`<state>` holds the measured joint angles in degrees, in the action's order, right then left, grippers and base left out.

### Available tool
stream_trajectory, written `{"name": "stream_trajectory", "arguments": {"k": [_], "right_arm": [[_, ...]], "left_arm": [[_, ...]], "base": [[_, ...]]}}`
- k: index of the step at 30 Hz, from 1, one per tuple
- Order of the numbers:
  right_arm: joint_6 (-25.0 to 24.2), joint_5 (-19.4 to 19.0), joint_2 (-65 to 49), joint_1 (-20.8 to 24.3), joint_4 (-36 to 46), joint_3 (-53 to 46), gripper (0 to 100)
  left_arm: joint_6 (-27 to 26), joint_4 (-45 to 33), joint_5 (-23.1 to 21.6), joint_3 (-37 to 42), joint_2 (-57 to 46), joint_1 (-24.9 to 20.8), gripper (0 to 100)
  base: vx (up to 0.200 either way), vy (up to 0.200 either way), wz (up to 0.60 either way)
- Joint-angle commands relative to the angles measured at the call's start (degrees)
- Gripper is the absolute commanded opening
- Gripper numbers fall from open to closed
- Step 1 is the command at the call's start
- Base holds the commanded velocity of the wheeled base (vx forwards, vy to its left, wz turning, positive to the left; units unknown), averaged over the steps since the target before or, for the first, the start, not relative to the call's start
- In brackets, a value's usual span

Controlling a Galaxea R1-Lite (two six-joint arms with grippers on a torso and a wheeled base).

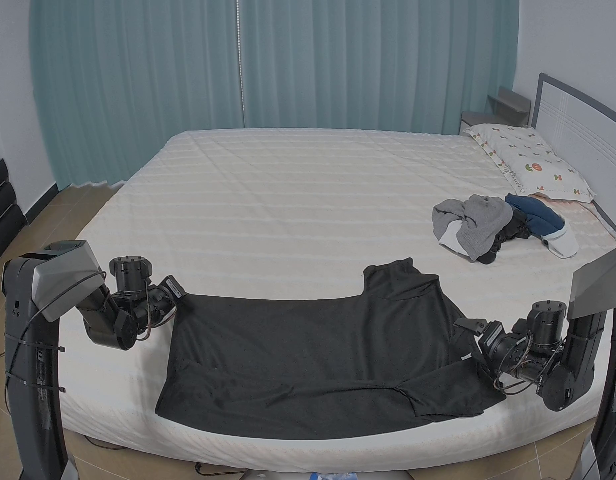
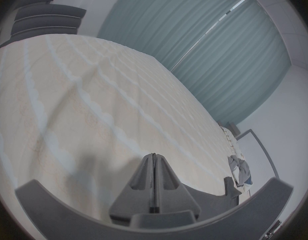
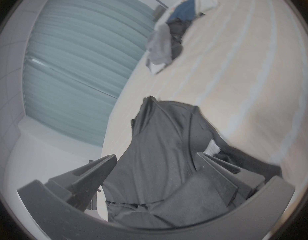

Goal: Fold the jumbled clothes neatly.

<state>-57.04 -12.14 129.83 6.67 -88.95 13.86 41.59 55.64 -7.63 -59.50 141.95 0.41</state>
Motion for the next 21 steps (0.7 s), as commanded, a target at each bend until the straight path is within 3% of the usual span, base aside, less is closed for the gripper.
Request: {"name": "stream_trajectory", "arguments": {"k": [1, 4, 8, 10, 14, 21], "right_arm": [[3.5, 0.5, -3.4, 0.0, -0.1, 3.0, 100], [9.8, 1.1, -3.5, 0.3, 3.2, 7.2, 100], [15.0, 5.2, -3.1, 2.0, 11.7, 16.1, 100], [17.8, 9.1, -1.7, 3.0, 22.2, 26.0, 100], [22.9, 11.6, 3.4, 3.2, 34.0, 38.9, 100], [27.7, 13.7, 13.0, 3.7, 42.0, 53.1, 100]], "left_arm": [[0.6, 0.3, 0.2, 0.1, -1.2, 0.7, 0], [0.5, 0.3, 0.2, 0.2, -1.0, 0.7, 0], [0.4, 0.1, 0.2, 0.4, -0.9, 0.7, 0], [0.3, 0.3, -0.1, 1.1, -0.9, 0.7, 0], [0.3, 0.3, -0.4, 1.5, -0.9, 0.6, 0], [0.2, 0.3, -0.4, 1.4, -0.9, 0.6, 0]], "base": [[0.000, 0.000, 0.00], [0.000, 0.000, 0.00], [0.000, 0.000, 0.00], [0.000, 0.000, 0.00], [0.000, 0.000, 0.00], [0.000, 0.000, 0.00]]}}
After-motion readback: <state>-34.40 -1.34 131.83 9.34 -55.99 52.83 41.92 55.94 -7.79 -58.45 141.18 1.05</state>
